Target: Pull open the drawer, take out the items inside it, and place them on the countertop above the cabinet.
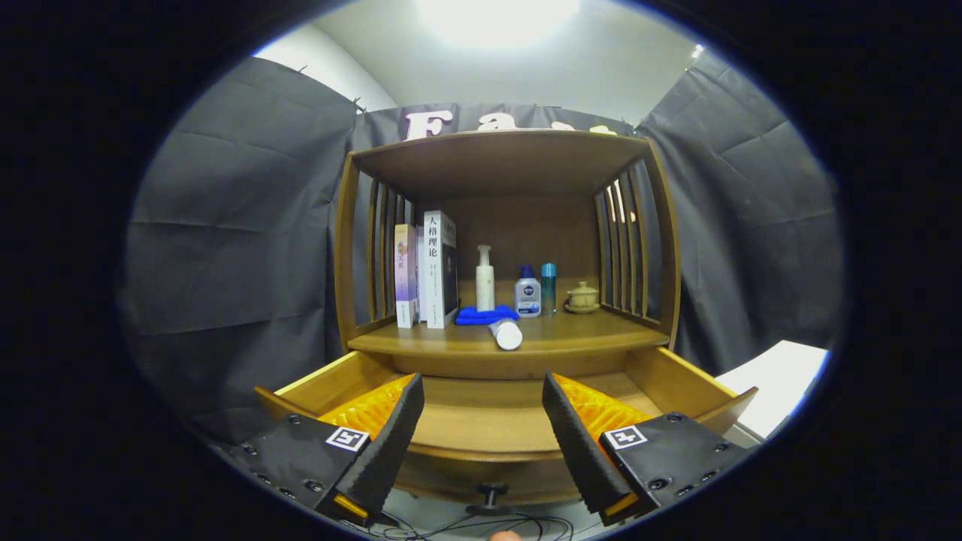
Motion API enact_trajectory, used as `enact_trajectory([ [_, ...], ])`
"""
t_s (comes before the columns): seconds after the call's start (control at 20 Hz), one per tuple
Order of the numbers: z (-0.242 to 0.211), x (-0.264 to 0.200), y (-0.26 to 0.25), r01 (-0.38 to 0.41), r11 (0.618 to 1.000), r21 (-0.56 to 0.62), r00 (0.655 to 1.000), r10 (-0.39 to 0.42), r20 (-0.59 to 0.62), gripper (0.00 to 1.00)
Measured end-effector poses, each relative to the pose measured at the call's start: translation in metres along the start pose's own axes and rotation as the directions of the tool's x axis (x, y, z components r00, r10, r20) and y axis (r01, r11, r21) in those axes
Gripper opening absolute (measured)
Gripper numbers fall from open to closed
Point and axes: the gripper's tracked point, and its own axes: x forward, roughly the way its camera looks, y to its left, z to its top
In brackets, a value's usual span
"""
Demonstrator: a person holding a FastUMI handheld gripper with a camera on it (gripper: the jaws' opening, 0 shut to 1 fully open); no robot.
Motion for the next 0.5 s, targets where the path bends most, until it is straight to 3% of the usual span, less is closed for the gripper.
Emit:
enact_trajectory([
  [0.15, -0.015, -0.008, 0.01, -0.033, 0.999, 0.018, 0.999, 0.033, -0.011, 0.98],
  [0.5, -0.062, -0.025, -0.008, 0.015, 1.0, -0.021, 0.999, -0.016, -0.039, 0.98],
])
